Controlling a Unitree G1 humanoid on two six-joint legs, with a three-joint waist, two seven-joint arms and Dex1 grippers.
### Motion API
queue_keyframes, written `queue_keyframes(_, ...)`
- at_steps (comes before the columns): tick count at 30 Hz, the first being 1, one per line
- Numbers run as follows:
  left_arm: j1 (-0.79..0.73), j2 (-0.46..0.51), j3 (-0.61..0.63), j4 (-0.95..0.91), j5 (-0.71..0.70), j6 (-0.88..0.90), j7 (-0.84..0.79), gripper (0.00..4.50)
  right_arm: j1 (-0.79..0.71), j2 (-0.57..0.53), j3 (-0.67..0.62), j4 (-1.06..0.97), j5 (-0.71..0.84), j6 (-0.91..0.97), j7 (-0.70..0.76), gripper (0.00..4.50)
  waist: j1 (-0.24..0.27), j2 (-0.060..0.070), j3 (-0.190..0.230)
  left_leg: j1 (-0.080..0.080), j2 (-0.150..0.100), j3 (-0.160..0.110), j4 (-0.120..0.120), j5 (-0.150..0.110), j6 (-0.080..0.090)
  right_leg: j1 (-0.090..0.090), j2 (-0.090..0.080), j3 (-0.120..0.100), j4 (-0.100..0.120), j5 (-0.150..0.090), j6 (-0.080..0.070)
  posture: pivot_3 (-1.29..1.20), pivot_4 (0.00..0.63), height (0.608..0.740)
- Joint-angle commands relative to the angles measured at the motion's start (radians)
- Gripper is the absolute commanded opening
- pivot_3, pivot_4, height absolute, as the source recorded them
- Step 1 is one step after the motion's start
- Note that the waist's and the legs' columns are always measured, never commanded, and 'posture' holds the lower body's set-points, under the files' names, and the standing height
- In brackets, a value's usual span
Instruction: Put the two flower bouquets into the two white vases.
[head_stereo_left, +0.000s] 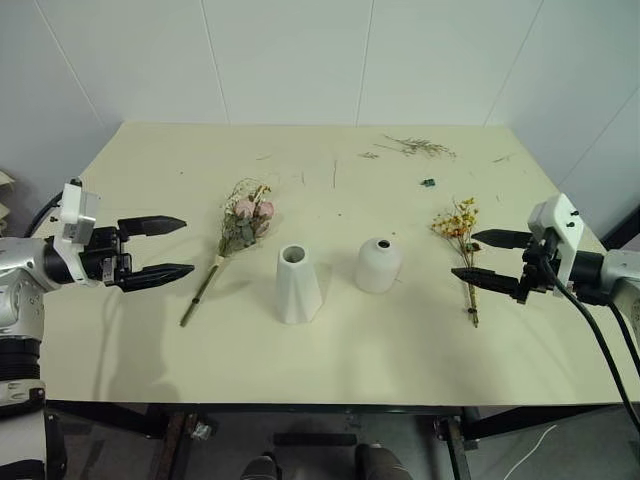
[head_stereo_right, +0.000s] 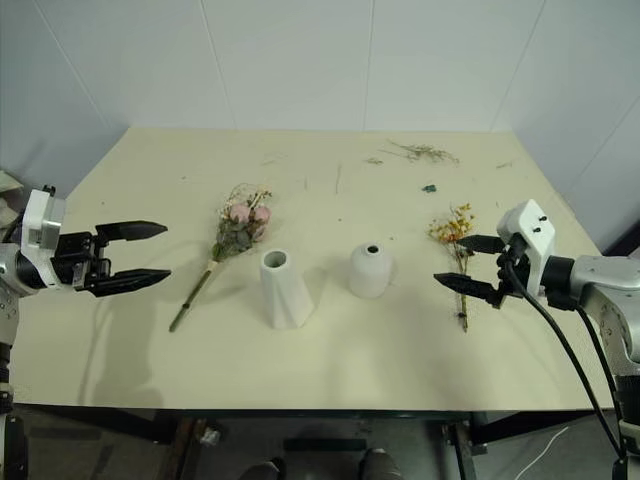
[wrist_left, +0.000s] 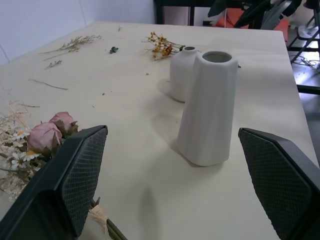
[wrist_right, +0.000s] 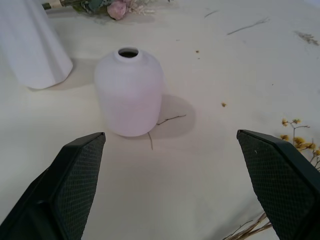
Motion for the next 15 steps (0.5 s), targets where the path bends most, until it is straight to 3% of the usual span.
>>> queue_keyframes(1, -0.015, 0.006, 0.015, -0.011, -0.009, -0.016, -0.009, 4.5, -0.007, 0.001, -0.048, -0.043, 0.034, 0.012, -0.009, 4.45, 0.0, 0.0, 0.0, 0.0, 0.0, 0.0, 0.0, 0.0, 0.0, 0.0, 0.0, 0.0, 0.0, 0.0, 0.0, 0.0, 0.15, 0.74)
queue_keyframes(9, -0.061, -0.021, -0.008, 0.025, -0.013, -0.023, -0.054, 4.5, -0.01, -0.014, -0.04, -0.045, 0.026, 0.024, -0.026, 4.45, 0.003, 0.0, 0.0, 0.0, 0.0, 0.0, 0.001, 0.0, 0.0, 0.0, 0.0, 0.0, 0.0, 0.0, 0.0, 0.0, 0.15, 0.74)
queue_keyframes(15, -0.005, -0.002, 0.013, -0.031, -0.082, 0.037, -0.131, 4.5, -0.046, -0.054, 0.027, -0.03, -0.036, 0.152, -0.103, 4.45, -0.002, 0.0, 0.0, 0.0, 0.0, 0.0, 0.001, 0.0, 0.0, 0.0, 0.0, 0.0, 0.0, 0.0, 0.0, 0.0, 0.15, 0.74)
